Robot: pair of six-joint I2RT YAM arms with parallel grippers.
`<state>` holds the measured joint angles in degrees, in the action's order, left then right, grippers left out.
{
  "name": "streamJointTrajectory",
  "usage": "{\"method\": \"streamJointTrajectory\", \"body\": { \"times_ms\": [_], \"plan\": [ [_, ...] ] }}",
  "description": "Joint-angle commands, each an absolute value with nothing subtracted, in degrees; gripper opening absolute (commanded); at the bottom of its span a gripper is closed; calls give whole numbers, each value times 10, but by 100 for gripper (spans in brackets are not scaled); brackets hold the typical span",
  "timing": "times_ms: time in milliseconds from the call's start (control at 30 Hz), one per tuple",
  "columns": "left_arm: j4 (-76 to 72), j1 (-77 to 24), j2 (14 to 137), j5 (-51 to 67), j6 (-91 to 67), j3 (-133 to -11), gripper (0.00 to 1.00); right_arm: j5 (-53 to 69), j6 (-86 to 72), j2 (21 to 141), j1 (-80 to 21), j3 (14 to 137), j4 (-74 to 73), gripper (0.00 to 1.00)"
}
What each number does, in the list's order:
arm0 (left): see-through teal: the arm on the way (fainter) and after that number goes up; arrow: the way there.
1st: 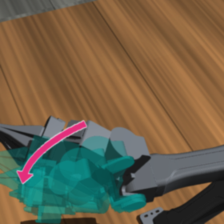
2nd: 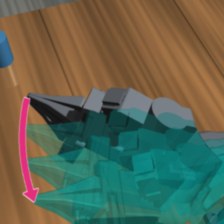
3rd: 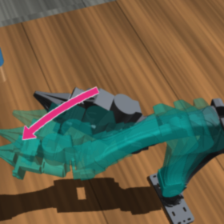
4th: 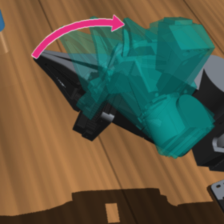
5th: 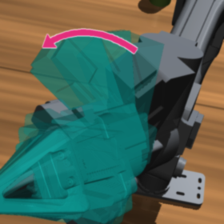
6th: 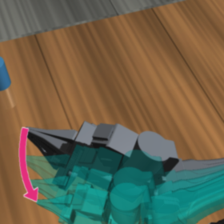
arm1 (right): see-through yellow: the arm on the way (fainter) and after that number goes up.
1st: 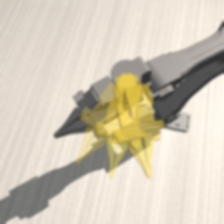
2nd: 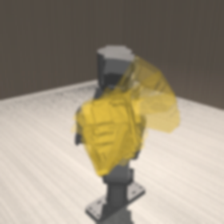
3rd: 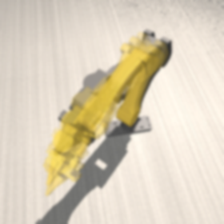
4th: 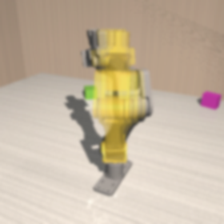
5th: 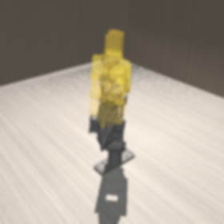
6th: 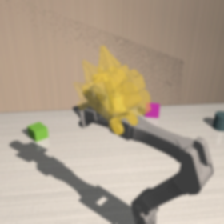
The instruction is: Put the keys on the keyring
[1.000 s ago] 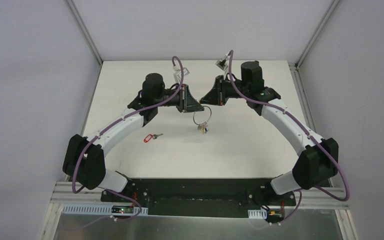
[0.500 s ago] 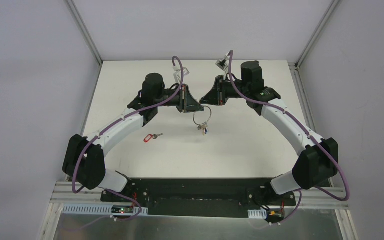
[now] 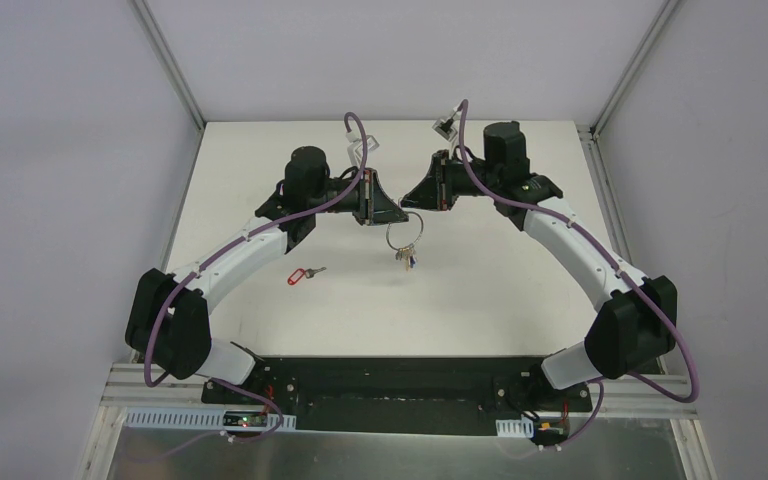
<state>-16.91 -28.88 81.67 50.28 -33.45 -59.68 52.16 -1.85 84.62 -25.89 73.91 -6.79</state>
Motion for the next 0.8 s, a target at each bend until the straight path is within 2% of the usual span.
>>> {"method": "streamJointTrajectory", "body": {
  "times_ms": [0, 767],
  "plan": [
    [-205, -291, 803, 505, -324, -617, 0, 538, -13, 828, -250, 743, -50, 15],
    [-206, -291, 811, 507, -326, -621, 0, 546, -37, 848, -253, 743, -30, 9]
  ]
}}
